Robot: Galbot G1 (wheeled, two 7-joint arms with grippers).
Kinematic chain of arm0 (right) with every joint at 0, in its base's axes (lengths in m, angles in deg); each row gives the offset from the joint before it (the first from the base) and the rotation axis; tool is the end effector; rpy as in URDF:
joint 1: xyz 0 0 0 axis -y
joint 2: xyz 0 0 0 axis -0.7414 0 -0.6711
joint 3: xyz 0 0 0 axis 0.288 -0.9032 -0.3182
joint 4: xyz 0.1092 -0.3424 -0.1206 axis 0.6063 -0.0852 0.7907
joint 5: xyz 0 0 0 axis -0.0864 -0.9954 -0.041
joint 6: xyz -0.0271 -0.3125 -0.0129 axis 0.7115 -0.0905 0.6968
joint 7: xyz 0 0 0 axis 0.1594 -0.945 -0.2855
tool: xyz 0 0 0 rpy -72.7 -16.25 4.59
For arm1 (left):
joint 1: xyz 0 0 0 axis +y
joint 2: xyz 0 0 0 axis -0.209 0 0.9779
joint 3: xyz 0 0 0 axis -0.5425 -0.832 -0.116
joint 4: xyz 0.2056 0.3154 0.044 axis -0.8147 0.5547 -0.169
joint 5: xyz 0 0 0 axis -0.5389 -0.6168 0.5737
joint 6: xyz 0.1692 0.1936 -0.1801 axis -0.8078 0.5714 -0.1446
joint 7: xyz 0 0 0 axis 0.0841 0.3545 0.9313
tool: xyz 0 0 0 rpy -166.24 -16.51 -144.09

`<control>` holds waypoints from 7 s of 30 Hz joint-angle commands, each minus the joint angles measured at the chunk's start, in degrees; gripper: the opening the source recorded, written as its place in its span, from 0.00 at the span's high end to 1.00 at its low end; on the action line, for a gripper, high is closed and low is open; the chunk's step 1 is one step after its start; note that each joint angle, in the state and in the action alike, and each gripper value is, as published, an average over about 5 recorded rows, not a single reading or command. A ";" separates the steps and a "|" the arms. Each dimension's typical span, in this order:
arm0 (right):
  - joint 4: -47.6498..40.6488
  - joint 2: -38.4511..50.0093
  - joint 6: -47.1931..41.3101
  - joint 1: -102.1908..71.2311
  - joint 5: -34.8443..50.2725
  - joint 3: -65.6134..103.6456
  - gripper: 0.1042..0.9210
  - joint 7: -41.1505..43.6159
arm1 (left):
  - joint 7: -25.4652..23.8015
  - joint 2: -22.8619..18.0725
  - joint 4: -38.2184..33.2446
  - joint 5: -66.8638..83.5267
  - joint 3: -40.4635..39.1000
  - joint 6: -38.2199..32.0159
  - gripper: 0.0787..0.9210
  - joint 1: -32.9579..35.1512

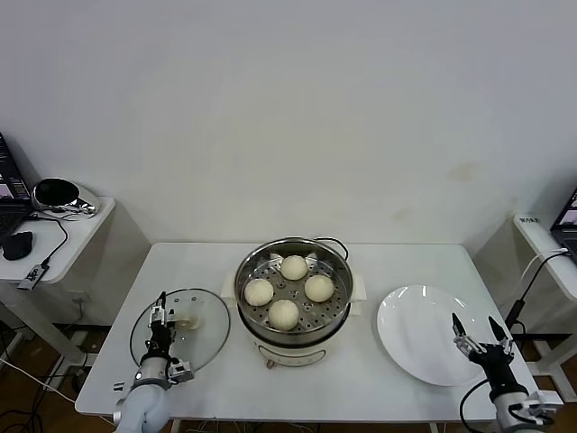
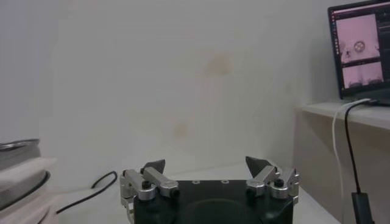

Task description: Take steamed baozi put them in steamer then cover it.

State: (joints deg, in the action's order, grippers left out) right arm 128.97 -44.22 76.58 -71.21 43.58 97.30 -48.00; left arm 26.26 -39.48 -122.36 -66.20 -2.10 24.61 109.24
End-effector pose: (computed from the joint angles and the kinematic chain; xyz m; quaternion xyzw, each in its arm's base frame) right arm 0.1272 -0.2029 -0.3707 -0.0200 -0.9964 -0.0803 0.0200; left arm 0.2542 0.1132 -0.4540 0.0224 -0.7186 -0.6868 0.1071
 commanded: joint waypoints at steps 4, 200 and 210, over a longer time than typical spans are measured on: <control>0.49 1.07 -0.07 -0.36 -0.22 0.05 0.12 0.06 | 3.25 -0.70 1.74 0.55 -0.31 -0.84 0.41 -0.18; 3.56 -4.50 -8.95 1.57 -8.32 -6.20 0.12 -1.61 | -23.52 -6.00 -49.46 4.74 -26.67 25.17 0.12 -1.71; 5.81 -4.69 -6.94 -1.81 -11.81 -8.57 0.12 -1.72 | -4.31 -5.04 -48.56 50.27 -0.60 -3.46 0.12 15.63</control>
State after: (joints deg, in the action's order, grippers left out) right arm 131.84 -48.65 69.94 -70.01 34.18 90.10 -49.68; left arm 3.08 -46.17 -167.63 -64.06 -26.61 57.87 108.89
